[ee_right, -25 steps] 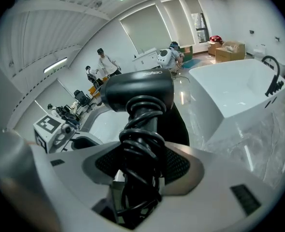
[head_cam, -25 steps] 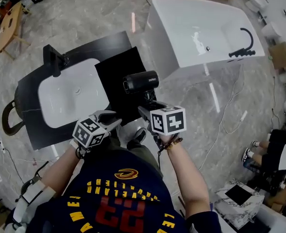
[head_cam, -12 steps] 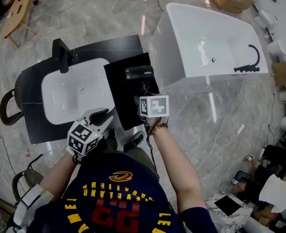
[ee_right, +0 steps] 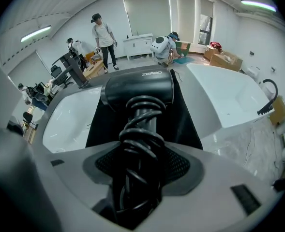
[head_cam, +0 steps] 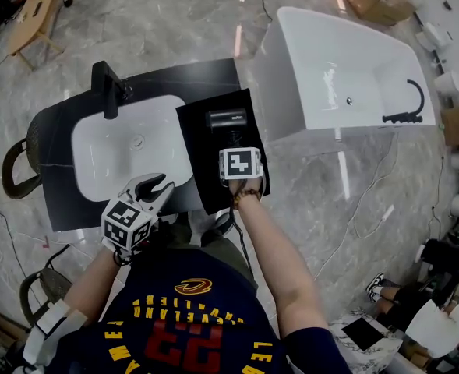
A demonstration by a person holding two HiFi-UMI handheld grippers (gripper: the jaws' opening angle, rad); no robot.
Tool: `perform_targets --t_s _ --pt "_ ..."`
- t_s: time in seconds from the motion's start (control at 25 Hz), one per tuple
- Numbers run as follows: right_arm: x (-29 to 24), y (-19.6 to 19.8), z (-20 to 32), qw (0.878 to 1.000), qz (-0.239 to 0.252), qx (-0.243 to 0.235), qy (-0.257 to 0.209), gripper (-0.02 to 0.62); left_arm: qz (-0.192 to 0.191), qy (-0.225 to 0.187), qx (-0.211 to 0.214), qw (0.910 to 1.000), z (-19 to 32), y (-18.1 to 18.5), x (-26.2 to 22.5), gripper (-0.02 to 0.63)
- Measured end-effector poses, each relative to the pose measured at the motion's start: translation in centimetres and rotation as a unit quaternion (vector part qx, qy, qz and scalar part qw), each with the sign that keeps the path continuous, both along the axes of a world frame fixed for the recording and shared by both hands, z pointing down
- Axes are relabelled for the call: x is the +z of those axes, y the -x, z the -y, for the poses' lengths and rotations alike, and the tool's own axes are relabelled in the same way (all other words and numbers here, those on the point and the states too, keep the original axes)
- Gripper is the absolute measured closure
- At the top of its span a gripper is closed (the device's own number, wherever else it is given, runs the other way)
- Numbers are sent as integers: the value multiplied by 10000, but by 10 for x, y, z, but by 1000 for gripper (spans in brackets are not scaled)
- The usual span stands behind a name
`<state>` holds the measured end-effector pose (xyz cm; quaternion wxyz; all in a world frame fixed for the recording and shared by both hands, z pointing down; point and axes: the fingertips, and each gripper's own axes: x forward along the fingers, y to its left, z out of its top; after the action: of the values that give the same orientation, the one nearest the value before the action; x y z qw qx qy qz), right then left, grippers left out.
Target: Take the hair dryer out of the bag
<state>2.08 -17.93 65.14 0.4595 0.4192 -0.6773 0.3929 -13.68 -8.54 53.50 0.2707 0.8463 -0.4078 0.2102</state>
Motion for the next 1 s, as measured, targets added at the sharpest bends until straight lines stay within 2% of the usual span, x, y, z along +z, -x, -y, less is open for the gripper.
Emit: perform_targets --t_s 0.16,0.32,0.4,0.48,0.6,0.64,0.72,1.0 --pt "7 7 -1 9999 73 42 84 351 -16 45 -47 10000 0 4 1 503" --pt "7 10 10 9996 207 60 -175 351 10 31 -25 10000 1 2 0 503" --pt "9 8 0 9998 160 108 98 350 31 11 -20 10000 3 3 -1 503" --pt "12 5 -3 9998 47 8 204 350 52 -26 -50 10000 6 6 -3 503" --pt "15 13 -3 9993 126 -318 159 348 119 -117 -146 9998 14 15 -5 503" --pt "14 15 -3 9990 169 -385 132 328 135 -149 -196 9996 17 20 -7 503" --pt "10 15 -2 9988 181 -461 -46 293 149 -214 -308 9992 23 28 -10 503" --pt "-37 -6 -2 9922 474 -637 -957 291 223 -354 -541 9977 31 46 -19 503"
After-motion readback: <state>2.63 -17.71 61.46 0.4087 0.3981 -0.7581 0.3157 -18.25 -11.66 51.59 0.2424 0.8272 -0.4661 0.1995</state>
